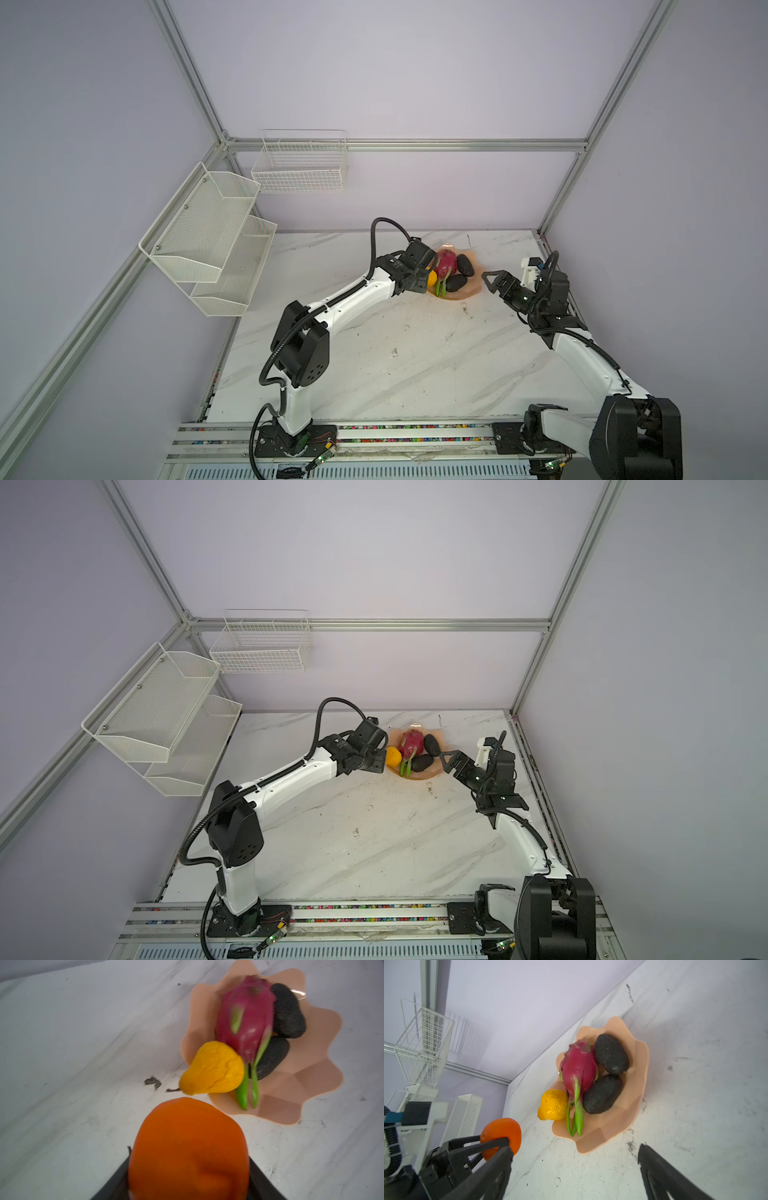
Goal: Arrange fruit in a fruit bowl
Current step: Place the fruit in the fruit bowl.
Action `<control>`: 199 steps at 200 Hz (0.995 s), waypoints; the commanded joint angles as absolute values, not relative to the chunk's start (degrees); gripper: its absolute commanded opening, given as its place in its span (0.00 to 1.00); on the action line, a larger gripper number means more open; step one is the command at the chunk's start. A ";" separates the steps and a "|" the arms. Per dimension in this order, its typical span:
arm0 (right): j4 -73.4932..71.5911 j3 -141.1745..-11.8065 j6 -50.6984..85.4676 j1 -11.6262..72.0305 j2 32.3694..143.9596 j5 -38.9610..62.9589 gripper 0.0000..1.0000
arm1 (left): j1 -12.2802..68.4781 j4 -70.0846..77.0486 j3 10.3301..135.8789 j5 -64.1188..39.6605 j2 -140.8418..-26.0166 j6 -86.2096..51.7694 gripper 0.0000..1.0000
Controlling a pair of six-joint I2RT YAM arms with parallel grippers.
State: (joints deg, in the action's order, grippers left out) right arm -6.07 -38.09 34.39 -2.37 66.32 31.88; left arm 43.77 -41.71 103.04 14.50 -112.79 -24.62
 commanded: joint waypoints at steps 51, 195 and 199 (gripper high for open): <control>-1.65 -40.02 34.35 -4.04 62.53 34.27 0.97 | 45.27 -26.47 124.51 -5.08 -128.65 -17.07 0.61; 0.35 -40.87 32.08 -4.00 61.26 34.00 0.97 | 46.80 -19.33 125.06 -5.53 -135.70 -13.72 0.73; 0.32 -40.87 32.09 -3.97 61.27 34.01 0.97 | 46.82 -19.31 125.07 -5.59 -135.69 -13.59 0.74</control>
